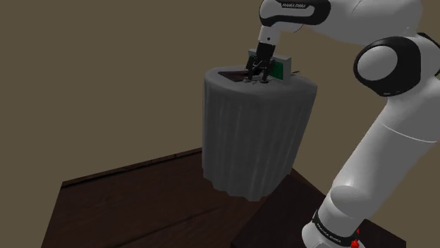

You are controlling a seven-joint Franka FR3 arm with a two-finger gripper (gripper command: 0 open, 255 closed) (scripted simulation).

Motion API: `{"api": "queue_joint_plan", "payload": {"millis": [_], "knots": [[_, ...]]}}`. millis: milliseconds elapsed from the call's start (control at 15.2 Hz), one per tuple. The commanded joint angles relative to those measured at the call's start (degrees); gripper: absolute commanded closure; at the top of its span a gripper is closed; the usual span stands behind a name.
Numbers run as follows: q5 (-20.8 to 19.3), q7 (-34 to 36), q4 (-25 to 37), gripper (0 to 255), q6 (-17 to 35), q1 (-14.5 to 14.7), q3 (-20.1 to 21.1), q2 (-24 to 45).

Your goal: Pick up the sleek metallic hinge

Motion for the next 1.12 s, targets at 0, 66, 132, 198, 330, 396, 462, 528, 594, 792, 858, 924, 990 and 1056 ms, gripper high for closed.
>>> {"api": "queue_joint_plan", "payload": {"millis": [0,66,132,198,330,396,462,528,594,792,858,924,990,1056], "knots": [[2.01,-1.7,6.31,0,-2.04,-1.21,-1.65,5.24],[3.19,-2.41,9.76,0,-3.23,-1.96,-2.34,8.02],[4.46,-3.08,13.45,0,-4.56,-2.86,-2.98,10.91],[5.83,-3.69,17.42,0,-6.06,-3.94,-3.52,13.95],[6.2,-3.96,17.8,0,-5.76,-4.4,-3.54,14.83],[6.03,-4.02,16.48,0,-4.81,-4.25,-3.49,14.43],[5.88,-4.08,15.21,0,-3.87,-4.1,-3.46,14.07],[5.73,-4.14,13.97,0,-2.95,-3.97,-3.42,13.73],[5.6,-4.2,12.77,0,-2.05,-3.84,-3.39,13.41],[5.32,-4.37,9.83,0,0.23,-3.57,-3.3,12.69],[5.32,-4.37,9.84,0,0.22,-3.57,-3.3,12.7],[5.29,-4.37,9.72,255,0.27,-3.55,-3.3,12.62],[5.3,-4.41,9.75,255,0.25,-3.58,-3.32,12.64],[5.29,-4.45,9.67,255,0.29,-3.59,-3.33,12.6]]}}
